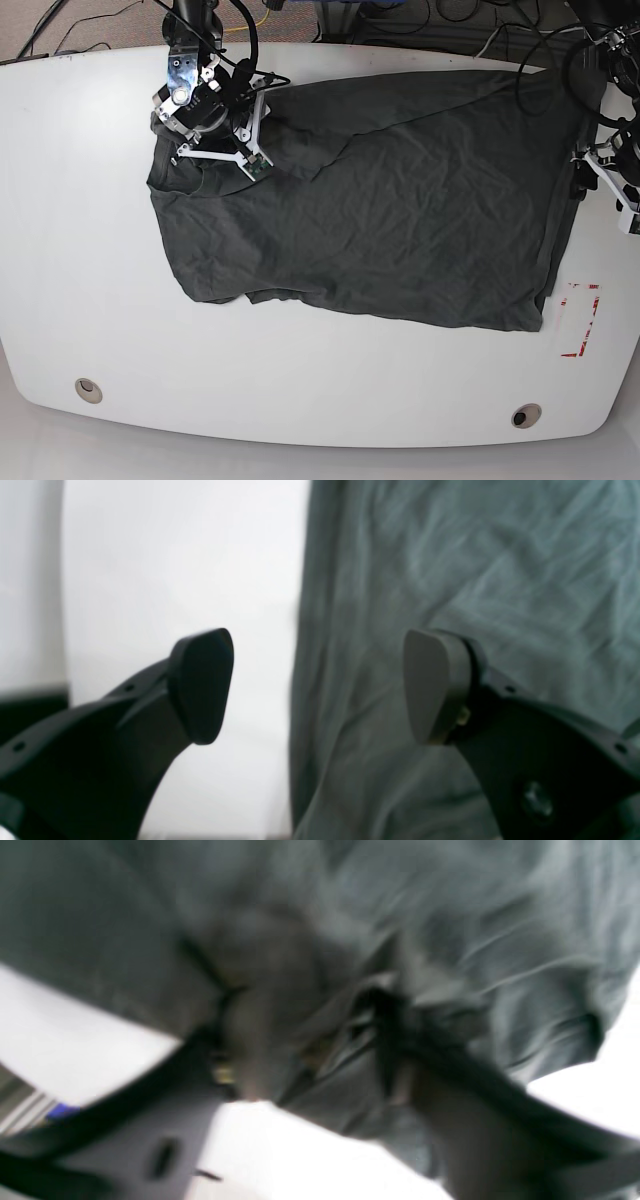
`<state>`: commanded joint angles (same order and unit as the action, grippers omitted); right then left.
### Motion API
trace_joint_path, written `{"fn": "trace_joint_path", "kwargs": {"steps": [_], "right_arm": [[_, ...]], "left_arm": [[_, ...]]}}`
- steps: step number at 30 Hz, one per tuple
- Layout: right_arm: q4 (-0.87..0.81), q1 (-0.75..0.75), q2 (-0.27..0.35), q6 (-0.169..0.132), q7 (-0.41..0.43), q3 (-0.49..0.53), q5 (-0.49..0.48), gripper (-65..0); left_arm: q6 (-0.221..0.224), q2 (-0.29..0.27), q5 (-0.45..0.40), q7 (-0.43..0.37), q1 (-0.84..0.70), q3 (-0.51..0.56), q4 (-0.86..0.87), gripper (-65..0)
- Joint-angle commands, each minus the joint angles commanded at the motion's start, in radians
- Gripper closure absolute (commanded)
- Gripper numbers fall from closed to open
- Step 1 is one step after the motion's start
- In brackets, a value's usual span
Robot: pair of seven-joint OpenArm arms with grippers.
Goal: Layout the t-shirt on the table in an organized manner, then fold the t-shirt properly
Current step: 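Drag the pinched corner with the right gripper to smooth the shirt, then grasp the shirt edge with both grippers and pull it outward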
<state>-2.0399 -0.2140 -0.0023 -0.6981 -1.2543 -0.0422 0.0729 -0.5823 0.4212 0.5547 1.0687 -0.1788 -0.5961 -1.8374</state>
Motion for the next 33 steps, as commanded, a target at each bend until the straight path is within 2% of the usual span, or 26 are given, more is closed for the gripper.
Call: {"fn": "trace_joint_path", "kwargs": {"steps": [4,7,11,12,14,16,17,18,20,24,30,33], "right_arm": [[0.002,0.046,-0.005,0.0,0.015,-0.038,0.0,-43.0],[0.002,0.081,-0.005,0.0,0.041,-0.069,-0.002,-43.0],[0.003,0.109,0.0,0.0,0.058,-0.12,-0.002,-40.0],[0.005,0.112,0.0,0.0,0.06,-0.129,-0.002,-37.6],[0.005,0.109,0.0,0.0,0.06,-0.157,-0.002,-28.7],[0.006,0.107,0.0,0.0,0.061,-0.176,-0.002,-16.3],[0.006,0.106,0.0,0.0,0.061,-0.183,-0.002,-12.0],[0.006,0.098,0.0,0.0,0.061,-0.19,-0.003,-4.0],[0.006,0.083,0.0,0.0,0.061,-0.198,-0.003,0.0],[0.008,0.052,-0.003,0.0,0.072,-0.203,-0.003,-3.0],[0.064,-0.012,-0.006,0.0,0.183,-0.203,-0.003,-1.0],[0.133,-0.023,-0.006,0.0,0.229,-0.203,-0.003,-1.0]], "left_arm": [[0.0,-0.002,0.0,-0.058,-0.015,0.04,0.0,-49.9],[0.0,-0.002,0.0,-0.135,-0.037,0.071,0.0,-48.7],[0.002,-0.003,0.0,-0.219,-0.075,0.089,-0.002,-34.4],[0.003,-0.003,0.0,-0.23,-0.083,0.089,-0.002,-30.3],[0.005,-0.003,0.0,-0.256,-0.109,0.087,-0.002,-18.5],[0.005,-0.003,-0.009,-0.278,-0.13,0.087,-0.002,-6.8],[0.005,-0.003,-0.017,-0.282,-0.137,0.089,-0.002,-3.2],[0.005,-0.012,-0.04,-0.287,-0.149,0.089,0.0,0.0],[0.005,-0.034,-0.075,-0.287,-0.158,0.087,0.0,0.0],[0.005,-0.1,-0.195,-0.288,-0.166,0.087,0.0,-1.5],[0.0,-0.178,-0.33,-0.288,-0.16,0.094,0.032,-1.5],[0.0,-0.186,-0.353,-0.288,-0.133,0.129,0.086,-1.5]]}}
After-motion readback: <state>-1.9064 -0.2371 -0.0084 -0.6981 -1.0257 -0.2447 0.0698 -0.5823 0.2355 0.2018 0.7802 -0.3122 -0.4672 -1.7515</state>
